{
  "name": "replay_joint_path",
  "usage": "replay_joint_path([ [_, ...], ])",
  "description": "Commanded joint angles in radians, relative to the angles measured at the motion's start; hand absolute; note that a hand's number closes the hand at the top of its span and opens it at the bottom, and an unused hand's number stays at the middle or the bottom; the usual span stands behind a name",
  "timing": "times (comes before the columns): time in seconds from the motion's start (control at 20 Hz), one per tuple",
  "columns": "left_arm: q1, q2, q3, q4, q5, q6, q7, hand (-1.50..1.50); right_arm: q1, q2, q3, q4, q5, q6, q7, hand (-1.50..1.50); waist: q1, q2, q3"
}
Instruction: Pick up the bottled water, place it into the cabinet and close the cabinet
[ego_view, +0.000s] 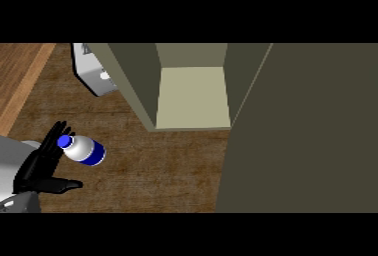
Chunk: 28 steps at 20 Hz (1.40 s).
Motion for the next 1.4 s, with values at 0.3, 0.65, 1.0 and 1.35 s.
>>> replay_joint_path([
  [0.3,-0.147,-0.012,0.001,0.321,-0.063,0.075,-0.229,-1.50,0.005,-0.024,0.046,-0.107,0.099,-0.036,0.075,-1.50,-0.012,0.003,-0.003],
  [0.65,-0.213,0.018,0.032,0.409,-0.041,0.075,-0.282,-1.50,0.033,-0.062,0.060,-0.138,0.089,-0.038,0.060,-1.50,-0.021,0.003,-0.003],
  [1.0,-0.240,0.000,0.018,0.446,-0.040,0.000,-0.316,1.50,-0.009,-0.058,0.040,-0.094,0.069,-0.057,0.055,-1.50,-0.008,0.003,-0.002],
  [1.35,-0.227,-0.029,-0.100,0.347,-0.161,0.120,-0.462,1.50,-0.013,-0.061,0.042,-0.038,0.054,-0.071,0.005,-1.50,-0.008,0.000,-0.001],
])
